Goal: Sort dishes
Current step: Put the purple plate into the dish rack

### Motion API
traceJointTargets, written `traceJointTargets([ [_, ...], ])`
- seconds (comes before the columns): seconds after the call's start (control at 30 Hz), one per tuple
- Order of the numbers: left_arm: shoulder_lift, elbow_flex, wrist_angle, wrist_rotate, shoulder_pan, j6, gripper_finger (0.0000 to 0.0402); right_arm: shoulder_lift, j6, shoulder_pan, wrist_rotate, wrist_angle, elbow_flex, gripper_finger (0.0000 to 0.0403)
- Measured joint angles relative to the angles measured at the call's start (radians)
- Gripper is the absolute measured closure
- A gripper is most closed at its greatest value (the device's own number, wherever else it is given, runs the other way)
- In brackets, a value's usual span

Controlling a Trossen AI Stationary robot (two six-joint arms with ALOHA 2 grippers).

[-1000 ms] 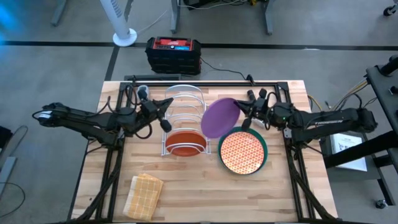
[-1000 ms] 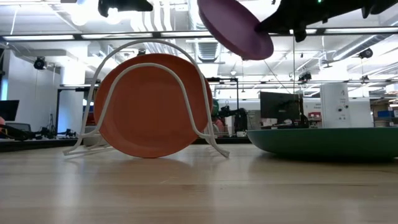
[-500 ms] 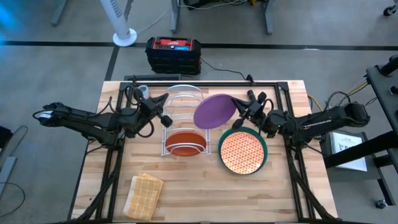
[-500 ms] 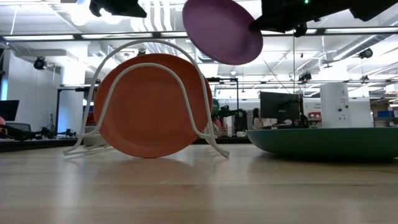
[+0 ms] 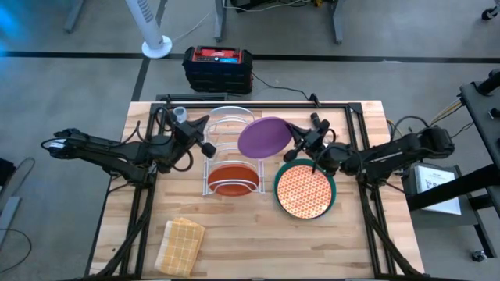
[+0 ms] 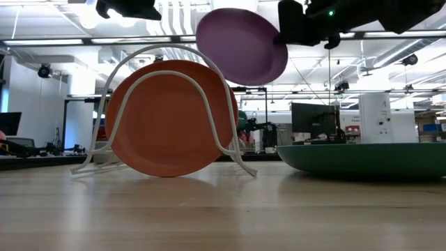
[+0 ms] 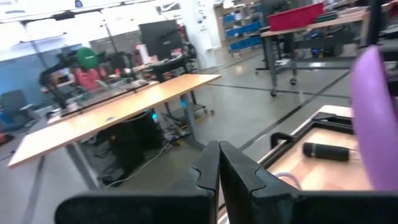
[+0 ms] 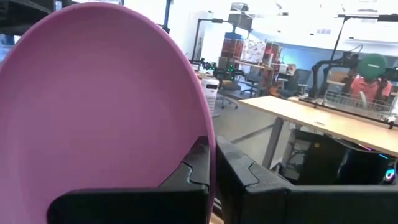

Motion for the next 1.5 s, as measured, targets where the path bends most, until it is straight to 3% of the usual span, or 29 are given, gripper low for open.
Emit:
traceJointTargets([
  [0.27, 0.000, 0.000, -0.009, -0.056, 0.000, -0.007, 0.0401, 0.042, 0.010, 0.000, 0.001, 0.019, 0.000, 0.0403],
  [0.53, 0.002, 0.000, -0.014, -0.118, 0.000, -0.023, 0.0402, 0.134, -0.063, 0.026, 0.031, 0.167, 0.000, 0.0403],
  [1.2, 0.005, 0.000, -0.022, -0.120, 0.000, -0.023, 0.0401, 0.261, -0.070, 0.033, 0.054, 0.282, 0.002, 0.0403],
  [1.5, 0.005, 0.000, -0.023, -0.120, 0.000, -0.023, 0.0401, 0.367, -0.151, 0.034, 0.084, 0.364, 0.042, 0.0403],
])
